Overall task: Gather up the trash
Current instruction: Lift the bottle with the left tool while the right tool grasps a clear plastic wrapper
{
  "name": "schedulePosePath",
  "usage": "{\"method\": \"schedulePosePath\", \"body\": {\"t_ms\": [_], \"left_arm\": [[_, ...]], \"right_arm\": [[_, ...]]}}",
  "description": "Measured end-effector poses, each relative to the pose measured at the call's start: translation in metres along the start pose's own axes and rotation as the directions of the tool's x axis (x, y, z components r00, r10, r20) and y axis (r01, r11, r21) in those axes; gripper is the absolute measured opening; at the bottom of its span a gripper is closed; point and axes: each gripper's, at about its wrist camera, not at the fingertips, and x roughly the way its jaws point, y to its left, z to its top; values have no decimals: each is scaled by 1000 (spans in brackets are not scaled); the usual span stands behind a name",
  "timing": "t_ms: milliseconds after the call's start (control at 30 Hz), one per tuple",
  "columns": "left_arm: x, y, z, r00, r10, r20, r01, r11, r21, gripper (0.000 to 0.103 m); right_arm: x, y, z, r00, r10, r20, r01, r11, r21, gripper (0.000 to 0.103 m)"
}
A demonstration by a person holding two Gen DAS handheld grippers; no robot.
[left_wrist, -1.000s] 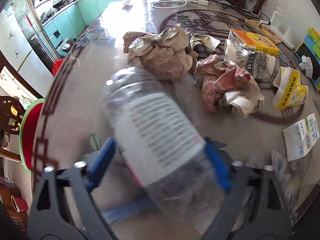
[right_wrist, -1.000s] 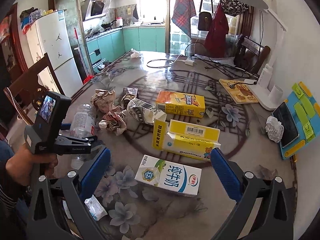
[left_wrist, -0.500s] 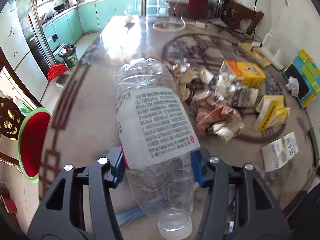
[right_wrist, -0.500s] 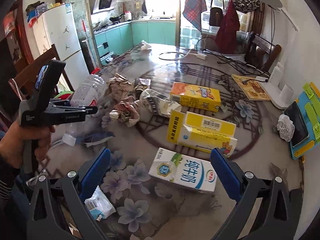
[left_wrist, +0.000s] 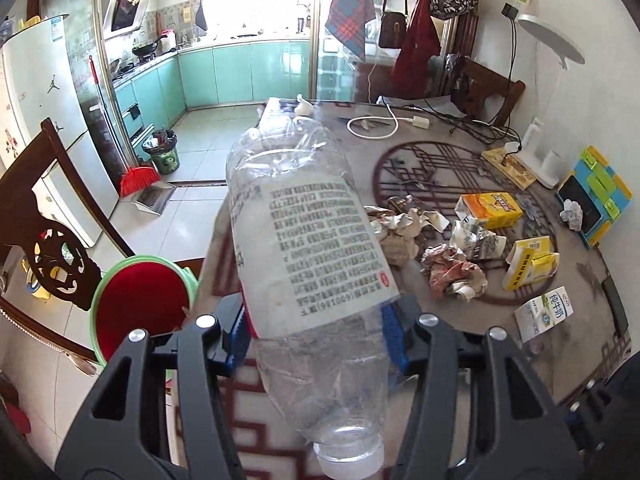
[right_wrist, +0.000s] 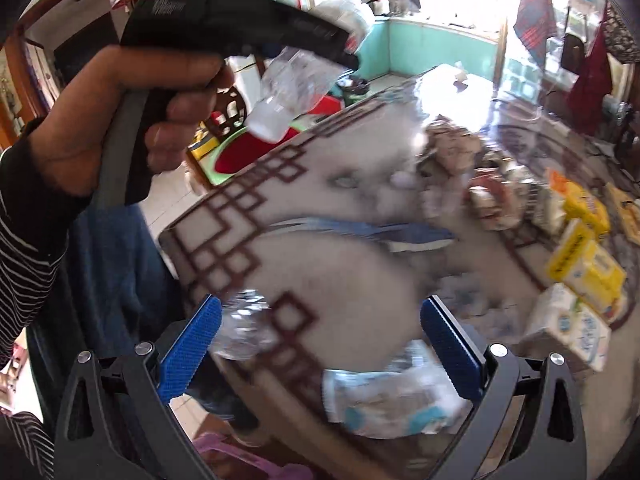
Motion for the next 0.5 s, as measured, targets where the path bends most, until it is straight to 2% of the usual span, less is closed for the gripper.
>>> {"method": "schedulePosePath", "body": {"t_ms": [100, 200, 400, 500], "left_arm": [[-4, 14, -4, 1000, 19, 13, -19, 1000, -11, 52], [-6, 29, -10, 1000, 15, 16, -14, 999, -48, 52], [-12, 50, -17, 999, 10, 34, -7, 995, -95, 52], [-15, 57, -20, 999, 14, 43, -10, 994, -110, 52]], "right_arm": [[10, 29, 0, 998, 56, -8, -56, 998, 9, 97], [28, 50, -3, 999, 2, -33, -2, 1000, -13, 96], [69, 52, -16, 992, -20, -124, 18, 1000, -20, 96], [84, 50, -22, 987, -36, -154, 30, 999, -39, 84]]}}
